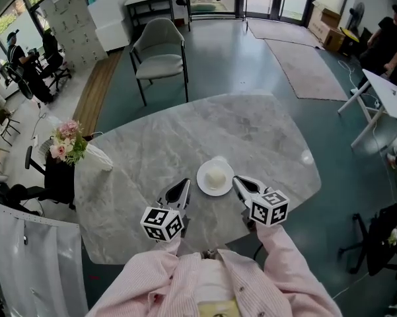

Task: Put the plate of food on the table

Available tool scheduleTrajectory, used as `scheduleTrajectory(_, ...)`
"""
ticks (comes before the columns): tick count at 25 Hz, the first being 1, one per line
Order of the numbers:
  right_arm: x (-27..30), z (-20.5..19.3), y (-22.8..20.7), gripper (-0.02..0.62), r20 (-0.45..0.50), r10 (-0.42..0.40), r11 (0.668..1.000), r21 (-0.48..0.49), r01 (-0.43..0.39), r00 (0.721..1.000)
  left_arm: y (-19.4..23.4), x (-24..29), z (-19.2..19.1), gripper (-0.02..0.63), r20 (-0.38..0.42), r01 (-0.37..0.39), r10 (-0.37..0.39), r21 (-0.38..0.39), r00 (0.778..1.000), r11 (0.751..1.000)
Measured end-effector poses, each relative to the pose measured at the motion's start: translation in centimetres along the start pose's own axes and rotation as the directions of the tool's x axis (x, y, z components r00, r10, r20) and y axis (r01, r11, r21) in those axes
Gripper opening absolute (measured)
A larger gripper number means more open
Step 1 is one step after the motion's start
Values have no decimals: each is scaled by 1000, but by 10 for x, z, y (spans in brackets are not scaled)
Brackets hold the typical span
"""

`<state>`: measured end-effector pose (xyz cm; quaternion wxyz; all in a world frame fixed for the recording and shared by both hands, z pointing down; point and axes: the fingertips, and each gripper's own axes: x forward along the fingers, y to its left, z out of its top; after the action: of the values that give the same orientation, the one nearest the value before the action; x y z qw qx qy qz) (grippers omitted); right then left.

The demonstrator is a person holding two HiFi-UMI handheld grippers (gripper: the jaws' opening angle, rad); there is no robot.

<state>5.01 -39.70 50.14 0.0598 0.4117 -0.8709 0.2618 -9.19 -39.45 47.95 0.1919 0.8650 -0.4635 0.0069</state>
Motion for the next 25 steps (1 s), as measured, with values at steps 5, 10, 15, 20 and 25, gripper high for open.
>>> scheduleTrajectory(5, -9, 19, 8, 6, 79, 27, 999, -31, -25, 997, 3, -7, 13, -5, 45, -16, 15, 25, 999, 1000)
scheduleTrajectory(10, -16, 36, 11, 5, 150, 37, 999, -31, -33, 988, 8, -16, 29, -5, 96, -41, 36, 49, 995, 998)
scheduleTrajectory(15, -19, 47, 13, 5, 198, 28, 999, -50, -19, 980, 14, -22, 40, -5, 135, -66, 57, 67, 989, 996)
scheduleTrajectory(20, -25, 55, 8, 5, 246, 8, 998, -56, 6, 969, 13, -23, 44, -5, 148, -84, 69, 102, 987, 991)
scheduleTrajectory(25, -29, 57, 3, 5, 272, -23, 998, -53, 39, 962, 16, -26, 49, -5, 155, -105, 86, 122, 984, 987)
